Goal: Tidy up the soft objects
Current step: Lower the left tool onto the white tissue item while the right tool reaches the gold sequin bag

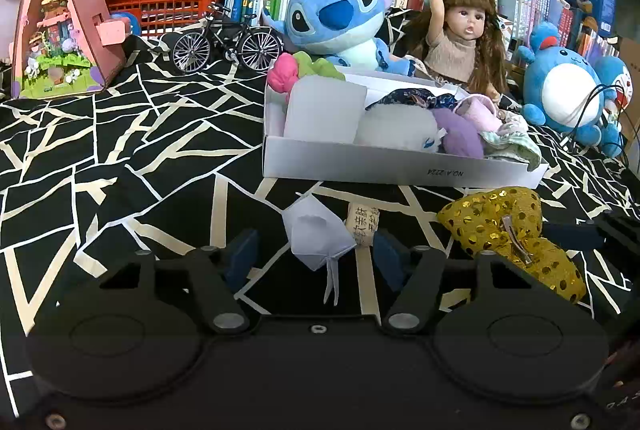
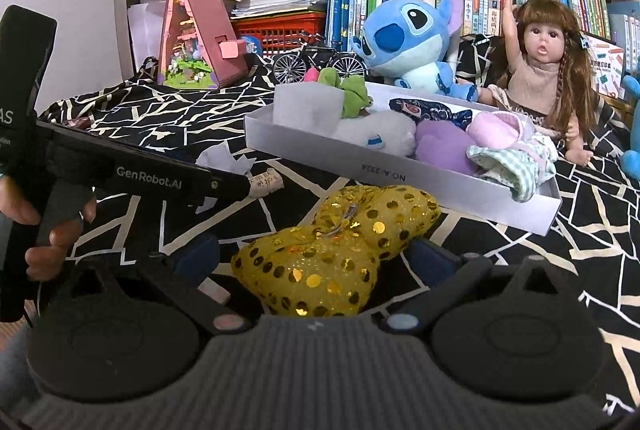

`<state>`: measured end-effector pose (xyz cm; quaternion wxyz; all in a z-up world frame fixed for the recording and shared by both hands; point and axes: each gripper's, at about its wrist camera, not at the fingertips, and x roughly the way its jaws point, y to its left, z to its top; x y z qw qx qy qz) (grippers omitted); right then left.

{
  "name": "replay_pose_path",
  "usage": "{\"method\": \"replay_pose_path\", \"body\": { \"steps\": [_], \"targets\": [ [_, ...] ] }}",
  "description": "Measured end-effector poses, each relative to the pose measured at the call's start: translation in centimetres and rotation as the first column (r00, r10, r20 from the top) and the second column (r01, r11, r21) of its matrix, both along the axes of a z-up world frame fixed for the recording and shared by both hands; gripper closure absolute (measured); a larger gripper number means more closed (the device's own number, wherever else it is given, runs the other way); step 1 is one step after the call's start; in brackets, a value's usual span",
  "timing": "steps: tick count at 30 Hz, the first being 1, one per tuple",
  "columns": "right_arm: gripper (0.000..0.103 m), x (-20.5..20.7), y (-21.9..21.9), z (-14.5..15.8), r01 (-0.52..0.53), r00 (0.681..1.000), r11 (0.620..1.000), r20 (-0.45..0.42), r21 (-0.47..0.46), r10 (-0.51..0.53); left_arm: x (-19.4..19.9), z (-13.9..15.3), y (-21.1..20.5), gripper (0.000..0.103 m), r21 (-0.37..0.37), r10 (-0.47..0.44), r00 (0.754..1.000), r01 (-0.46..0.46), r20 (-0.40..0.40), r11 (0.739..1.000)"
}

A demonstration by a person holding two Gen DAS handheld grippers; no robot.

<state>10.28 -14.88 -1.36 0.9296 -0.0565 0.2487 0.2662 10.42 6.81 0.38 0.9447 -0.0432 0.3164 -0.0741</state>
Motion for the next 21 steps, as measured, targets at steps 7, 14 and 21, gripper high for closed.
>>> {"method": "replay_pose_path", "body": {
  "steps": [7,14,21],
  "targets": [
    [0.000,0.27,-0.04,-0.26,0.007,1.000,1.000,-0.021,0.011,-0.006,0.11,-0.08,0.01,0.051,-0.005,-0.006,1.000,0.006,-0.005,1.000],
    [0.000,0.50,-0.07,-0.39,0.029,0.999,0.999,-0.029,0.019,-0.028,0.14,-0.08,-0.08,0.051,-0.007,-0.003,1.000,0.003,-0.005,1.000],
    [0.000,0.52,-0.03,-0.51,0.056,0.998,0.998,-0.022,0.014,-0.056,0.53,-0.15,-0.22,0.051,-0.007,0.006,1.000,-0.006,-0.004,1.000]
  ]
}}
